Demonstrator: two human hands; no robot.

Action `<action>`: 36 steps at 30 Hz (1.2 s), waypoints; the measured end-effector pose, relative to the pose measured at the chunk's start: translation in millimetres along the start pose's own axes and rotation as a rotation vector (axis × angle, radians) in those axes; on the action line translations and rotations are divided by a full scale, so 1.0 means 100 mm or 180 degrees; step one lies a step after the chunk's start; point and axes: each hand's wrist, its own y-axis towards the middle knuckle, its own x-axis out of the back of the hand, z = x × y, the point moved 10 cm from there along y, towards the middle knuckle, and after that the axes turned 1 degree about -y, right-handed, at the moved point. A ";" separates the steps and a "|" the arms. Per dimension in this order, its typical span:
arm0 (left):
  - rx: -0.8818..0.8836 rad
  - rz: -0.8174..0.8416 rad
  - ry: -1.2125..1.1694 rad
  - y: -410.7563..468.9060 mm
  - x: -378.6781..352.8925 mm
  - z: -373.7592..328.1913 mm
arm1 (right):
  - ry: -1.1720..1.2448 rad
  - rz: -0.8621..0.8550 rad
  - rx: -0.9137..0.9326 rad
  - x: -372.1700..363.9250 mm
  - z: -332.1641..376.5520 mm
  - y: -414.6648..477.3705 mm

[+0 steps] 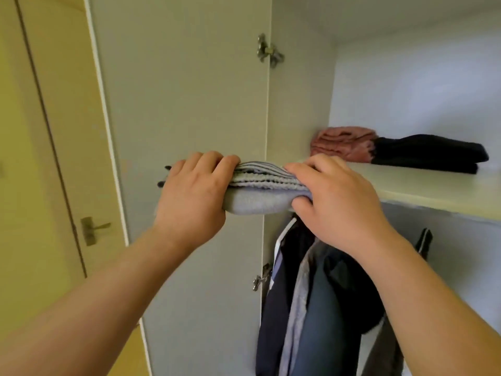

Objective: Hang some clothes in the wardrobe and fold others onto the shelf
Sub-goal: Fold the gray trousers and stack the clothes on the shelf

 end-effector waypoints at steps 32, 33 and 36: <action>-0.0714 0.1686 -0.1762 2.88 -3.65 -1.36 | -0.0256 0.1853 -0.0956 -1.54 -3.25 1.04; -0.0641 0.1698 -0.1676 2.89 -3.70 -1.32 | -0.0074 0.1898 -0.1015 -1.58 -3.30 1.07; -0.0507 0.1718 -0.1394 2.86 -3.77 -1.25 | 0.0167 0.2099 -0.1266 -1.65 -3.47 1.17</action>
